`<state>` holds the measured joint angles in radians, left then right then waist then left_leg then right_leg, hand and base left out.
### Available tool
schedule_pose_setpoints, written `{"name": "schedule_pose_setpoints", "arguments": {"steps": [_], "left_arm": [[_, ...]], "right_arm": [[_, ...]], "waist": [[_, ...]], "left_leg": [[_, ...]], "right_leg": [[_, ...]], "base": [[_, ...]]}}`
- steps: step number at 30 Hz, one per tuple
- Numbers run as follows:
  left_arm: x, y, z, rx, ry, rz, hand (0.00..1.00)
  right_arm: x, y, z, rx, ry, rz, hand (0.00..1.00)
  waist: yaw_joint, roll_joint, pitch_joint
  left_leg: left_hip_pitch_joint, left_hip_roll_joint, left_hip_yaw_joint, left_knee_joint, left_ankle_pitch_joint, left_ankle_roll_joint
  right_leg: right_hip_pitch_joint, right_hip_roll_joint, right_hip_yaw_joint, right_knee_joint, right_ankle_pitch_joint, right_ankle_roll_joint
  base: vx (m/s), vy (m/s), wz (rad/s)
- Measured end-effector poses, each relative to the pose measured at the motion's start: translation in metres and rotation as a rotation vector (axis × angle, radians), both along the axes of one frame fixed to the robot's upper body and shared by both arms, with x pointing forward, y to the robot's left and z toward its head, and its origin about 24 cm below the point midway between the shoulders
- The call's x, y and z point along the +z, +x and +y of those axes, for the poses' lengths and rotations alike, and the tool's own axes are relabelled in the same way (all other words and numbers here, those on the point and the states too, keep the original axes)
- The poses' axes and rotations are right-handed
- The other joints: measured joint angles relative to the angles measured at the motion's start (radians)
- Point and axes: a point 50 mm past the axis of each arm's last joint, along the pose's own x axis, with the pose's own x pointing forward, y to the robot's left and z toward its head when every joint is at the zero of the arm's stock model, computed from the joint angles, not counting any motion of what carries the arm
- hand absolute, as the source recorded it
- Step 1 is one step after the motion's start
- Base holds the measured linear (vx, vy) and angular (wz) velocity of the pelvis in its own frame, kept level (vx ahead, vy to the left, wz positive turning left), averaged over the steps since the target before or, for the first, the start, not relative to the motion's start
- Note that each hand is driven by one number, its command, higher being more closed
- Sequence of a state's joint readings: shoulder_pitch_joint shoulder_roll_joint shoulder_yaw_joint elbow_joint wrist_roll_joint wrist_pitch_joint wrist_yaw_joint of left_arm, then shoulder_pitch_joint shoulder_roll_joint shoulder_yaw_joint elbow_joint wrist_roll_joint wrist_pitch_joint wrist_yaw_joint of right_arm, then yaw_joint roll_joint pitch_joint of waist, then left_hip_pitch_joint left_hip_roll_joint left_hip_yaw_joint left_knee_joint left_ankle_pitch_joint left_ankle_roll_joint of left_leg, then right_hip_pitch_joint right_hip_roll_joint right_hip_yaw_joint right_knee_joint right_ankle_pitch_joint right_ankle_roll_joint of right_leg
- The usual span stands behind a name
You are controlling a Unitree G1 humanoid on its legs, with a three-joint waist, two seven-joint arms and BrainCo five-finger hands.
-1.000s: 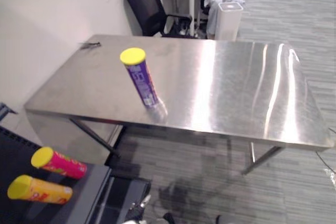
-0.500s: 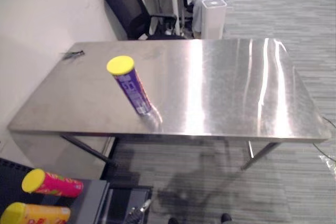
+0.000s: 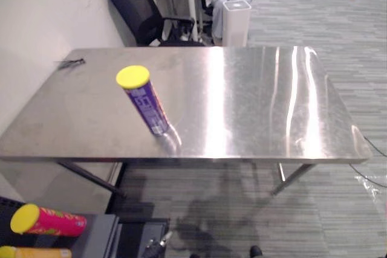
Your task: Put the gum and the chips on the shelf.
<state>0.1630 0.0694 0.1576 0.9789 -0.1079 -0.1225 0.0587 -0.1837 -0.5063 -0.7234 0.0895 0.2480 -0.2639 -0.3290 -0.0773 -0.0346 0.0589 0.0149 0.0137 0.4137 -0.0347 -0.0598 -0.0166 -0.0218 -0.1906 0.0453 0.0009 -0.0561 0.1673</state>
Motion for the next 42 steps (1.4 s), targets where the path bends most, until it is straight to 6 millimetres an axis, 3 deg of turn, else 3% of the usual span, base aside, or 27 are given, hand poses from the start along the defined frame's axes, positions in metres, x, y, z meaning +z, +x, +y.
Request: {"name": "schedule_pose_setpoints", "arguments": {"steps": [3, 5, 7, 11, 17, 21, 32, 42], "left_arm": [[0.0, 0.002, -0.004, -0.032, -0.018, -0.01, 0.0], [0.002, 0.007, -0.006, -0.062, -0.021, -0.026, 0.0], [0.003, 0.009, -0.008, -0.074, -0.023, -0.033, 0.0], [0.004, 0.013, -0.01, -0.095, -0.022, -0.047, 0.0], [0.005, 0.016, -0.01, -0.086, -0.021, -0.058, 0.0], [0.005, 0.017, -0.01, -0.078, -0.019, -0.061, 0.0], [0.005, 0.015, -0.006, -0.03, -0.003, -0.05, 0.0], [0.006, 0.017, -0.005, -0.03, 0.001, -0.059, 0.0]], "right_arm": [[0.012, 0.044, 0.049, 0.299, -0.165, 0.073, 0.0], [0.008, 0.071, 0.089, 0.521, -0.241, 0.138, 0.0], [0.004, 0.083, 0.113, 0.641, -0.274, 0.171, 0.0], [0.003, 0.118, 0.184, 0.964, -0.26, 0.167, 0.0], [0.016, 0.139, 0.241, 1.15, -0.301, 0.166, 0.0], [0.017, 0.145, 0.257, 1.208, -0.288, 0.181, 0.0], [0.016, 0.162, 0.261, 1.191, -0.275, 0.258, 0.0], [-0.015, 0.172, 0.266, 1.209, -0.227, 0.422, 0.0]], "waist": [[0.008, -0.005, -0.001], [0.038, -0.005, -0.001], [0.056, -0.004, -0.001], [0.094, -0.005, -0.001], [0.132, -0.008, 0.0], [0.148, -0.008, 0.0], [0.149, -0.007, 0.001], [0.154, -0.004, 0.016]], "left_leg": [[-0.005, 0.0, -0.015, -0.001, 0.004, 0.005], [-0.006, -0.003, -0.025, -0.001, 0.007, 0.01], [-0.01, -0.007, -0.046, -0.001, 0.012, 0.017], [-0.014, -0.017, -0.093, -0.019, 0.038, 0.026], [-0.015, -0.022, -0.126, -0.059, 0.079, 0.029], [-0.016, -0.021, -0.134, -0.06, 0.089, 0.029], [-0.03, 0.006, -0.148, -0.068, 0.118, 0.012], [-0.03, 0.017, -0.152, -0.066, 0.114, -0.004]], "right_leg": [[0.001, 0.0, -0.024, 0.0, 0.012, 0.002], [0.007, -0.003, -0.046, -0.001, 0.02, 0.002], [0.011, -0.008, -0.062, -0.001, 0.021, 0.002], [0.027, -0.015, -0.11, -0.001, 0.024, 0.001], [0.03, -0.015, -0.149, -0.001, 0.029, -0.005], [0.033, -0.014, -0.155, -0.001, 0.028, -0.005], [0.027, 0.014, -0.17, -0.004, 0.028, -0.018], [0.044, 0.027, -0.182, -0.037, 0.03, -0.021]], "base": [[0.0, -0.021, 0.13], [-0.01, -0.009, 0.1], [-0.02, -0.007, 0.21], [-0.03, -0.015, 0.34], [-0.06, -0.012, 0.2], [-0.06, -0.014, 0.05], [-0.05, -0.025, 0.03], [0.01, -0.018, 0.0]]}}
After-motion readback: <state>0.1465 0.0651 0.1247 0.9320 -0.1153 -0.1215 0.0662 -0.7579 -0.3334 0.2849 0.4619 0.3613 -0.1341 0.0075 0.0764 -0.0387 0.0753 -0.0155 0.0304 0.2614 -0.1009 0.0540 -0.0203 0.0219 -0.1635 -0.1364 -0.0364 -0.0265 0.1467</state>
